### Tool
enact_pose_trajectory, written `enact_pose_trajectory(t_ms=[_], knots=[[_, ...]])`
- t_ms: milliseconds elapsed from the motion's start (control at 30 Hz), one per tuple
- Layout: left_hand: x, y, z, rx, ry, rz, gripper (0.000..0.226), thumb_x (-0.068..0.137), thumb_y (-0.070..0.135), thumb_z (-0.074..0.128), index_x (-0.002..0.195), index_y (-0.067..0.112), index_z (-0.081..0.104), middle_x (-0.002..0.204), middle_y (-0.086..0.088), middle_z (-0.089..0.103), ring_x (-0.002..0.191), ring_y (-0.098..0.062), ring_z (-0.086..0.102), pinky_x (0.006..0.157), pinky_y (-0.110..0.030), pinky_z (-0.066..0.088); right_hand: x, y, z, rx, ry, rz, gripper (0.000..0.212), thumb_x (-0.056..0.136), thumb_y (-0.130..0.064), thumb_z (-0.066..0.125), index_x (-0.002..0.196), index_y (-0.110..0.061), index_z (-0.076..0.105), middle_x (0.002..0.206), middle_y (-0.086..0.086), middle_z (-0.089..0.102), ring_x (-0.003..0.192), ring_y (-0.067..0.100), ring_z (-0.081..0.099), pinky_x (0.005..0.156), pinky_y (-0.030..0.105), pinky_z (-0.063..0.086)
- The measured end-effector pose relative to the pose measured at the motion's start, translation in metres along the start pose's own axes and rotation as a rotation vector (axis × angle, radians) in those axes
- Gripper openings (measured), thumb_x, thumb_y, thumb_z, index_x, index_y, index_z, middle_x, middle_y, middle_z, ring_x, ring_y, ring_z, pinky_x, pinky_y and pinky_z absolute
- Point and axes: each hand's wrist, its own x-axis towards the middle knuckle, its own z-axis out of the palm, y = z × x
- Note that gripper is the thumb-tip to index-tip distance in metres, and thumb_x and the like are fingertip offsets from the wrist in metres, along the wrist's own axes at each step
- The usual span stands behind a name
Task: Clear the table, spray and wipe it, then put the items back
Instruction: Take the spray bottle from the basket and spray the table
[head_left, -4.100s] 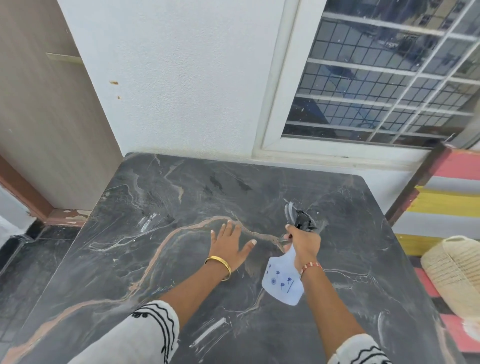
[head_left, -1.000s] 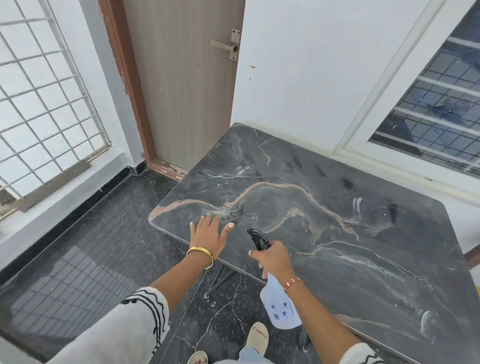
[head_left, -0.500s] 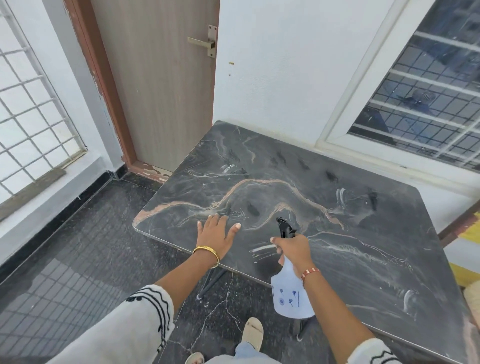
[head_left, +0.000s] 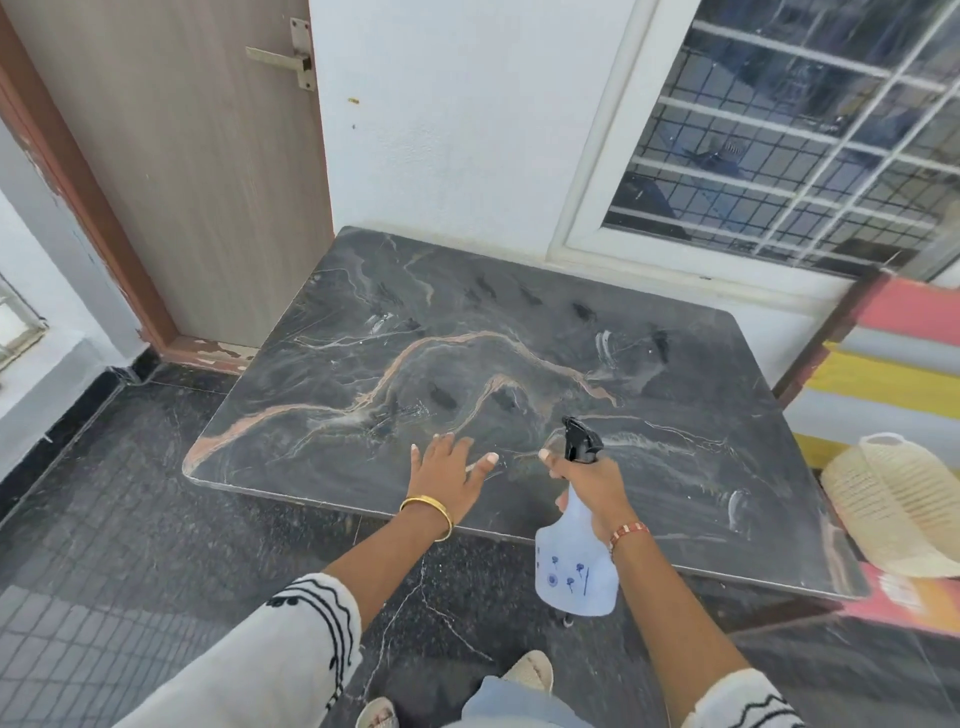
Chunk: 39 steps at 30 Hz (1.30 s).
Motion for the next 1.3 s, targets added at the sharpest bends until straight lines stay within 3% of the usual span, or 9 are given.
enact_pose_trajectory(t_ms=[167, 300, 500, 600, 700, 767, 867, 1033, 1300], knots=[[-0.003, 0.019, 0.015, -0.019, -0.003, 0.015, 0.055, 0.094, 0.051, 0.025, 0.139, 0.019, 0.035, 0.152, -0.008, 0.027, 0.144, -0.023, 0.016, 0.117, -0.049, 0.001, -0.004, 0.011, -0.021, -0.084, -0.103, 0.013, 0.029, 0.077, -0.020, 0.076, 0.083, 0.002, 0.058, 0.070, 0.013, 0.064, 0.027, 0.015, 0.040, 0.040, 0.022, 0.041], [-0.002, 0.023, 0.013, -0.107, 0.133, -0.090, 0.053, 0.094, 0.049, 0.027, 0.134, 0.017, 0.042, 0.145, -0.007, 0.040, 0.139, -0.023, 0.028, 0.116, -0.052, 0.006, -0.002, 0.024, -0.019, -0.389, -0.231, -0.019, 0.030, 0.075, -0.015, 0.077, 0.070, -0.004, 0.049, 0.053, 0.010, 0.056, 0.032, 0.016, 0.042, 0.037, 0.018, 0.037], [-0.012, 0.028, 0.013, -0.120, 0.205, -0.242, 0.056, 0.094, 0.050, 0.026, 0.136, 0.015, 0.041, 0.146, -0.007, 0.039, 0.142, -0.027, 0.021, 0.116, -0.052, 0.004, 0.001, 0.026, -0.036, -0.456, -0.456, -0.148, 0.032, 0.071, -0.028, 0.081, 0.090, -0.011, 0.062, 0.066, -0.005, 0.061, 0.039, -0.002, 0.053, 0.059, 0.022, 0.047], [-0.013, 0.037, 0.017, -0.121, 0.230, -0.250, 0.055, 0.094, 0.049, 0.026, 0.135, 0.015, 0.042, 0.146, -0.008, 0.039, 0.142, -0.027, 0.021, 0.116, -0.052, 0.005, -0.002, 0.028, -0.039, -0.477, -0.570, -0.164, 0.041, 0.070, -0.024, 0.082, 0.104, -0.017, 0.059, 0.084, -0.003, 0.065, 0.057, 0.007, 0.060, 0.055, 0.021, 0.049], [-0.018, 0.046, 0.027, -0.108, 0.231, -0.254, 0.055, 0.094, 0.049, 0.026, 0.134, 0.015, 0.042, 0.147, -0.010, 0.038, 0.143, -0.028, 0.020, 0.116, -0.051, 0.004, 0.000, 0.036, -0.046, -0.512, -0.477, -0.148, 0.027, 0.072, -0.021, 0.079, 0.072, -0.010, 0.054, 0.060, 0.000, 0.056, 0.038, 0.012, 0.050, 0.046, 0.023, 0.046], [-0.020, 0.050, 0.033, -0.079, 0.214, -0.249, 0.054, 0.094, 0.049, 0.027, 0.134, 0.016, 0.042, 0.148, -0.010, 0.035, 0.143, -0.028, 0.019, 0.117, -0.051, 0.004, 0.003, 0.039, -0.051, -0.539, -0.398, -0.109, 0.027, 0.075, -0.015, 0.074, 0.064, -0.008, 0.051, 0.054, 0.004, 0.054, 0.036, 0.015, 0.047, 0.045, 0.022, 0.044], [-0.022, 0.055, 0.042, -0.052, 0.195, -0.236, 0.054, 0.094, 0.050, 0.027, 0.135, 0.017, 0.042, 0.149, -0.011, 0.034, 0.143, -0.028, 0.018, 0.117, -0.051, 0.004, 0.006, 0.040, -0.066, -0.484, -0.342, -0.053, 0.023, 0.074, -0.008, 0.073, 0.067, -0.006, 0.051, 0.054, 0.008, 0.056, 0.026, 0.010, 0.044, 0.036, 0.018, 0.038], [-0.022, 0.074, 0.061, 0.024, 0.123, -0.142, 0.056, 0.094, 0.050, 0.026, 0.136, 0.015, 0.039, 0.148, -0.008, 0.035, 0.142, -0.025, 0.021, 0.118, -0.049, 0.006, 0.010, 0.045, -0.104, -0.324, -0.283, -0.009, 0.026, 0.070, -0.012, 0.081, 0.086, -0.005, 0.061, 0.068, 0.007, 0.059, 0.030, 0.009, 0.047, 0.039, 0.020, 0.042], [-0.013, 0.122, 0.085, 0.214, -0.083, 0.119, 0.071, 0.091, 0.058, 0.020, 0.148, 0.016, 0.011, 0.158, -0.008, 0.005, 0.146, -0.024, 0.001, 0.119, -0.045, -0.004, 0.013, 0.055, -0.158, -0.178, 0.020, 0.060, 0.023, 0.075, -0.010, 0.075, 0.073, -0.003, 0.054, 0.055, 0.009, 0.053, 0.023, 0.011, 0.037, 0.034, 0.018, 0.035]])
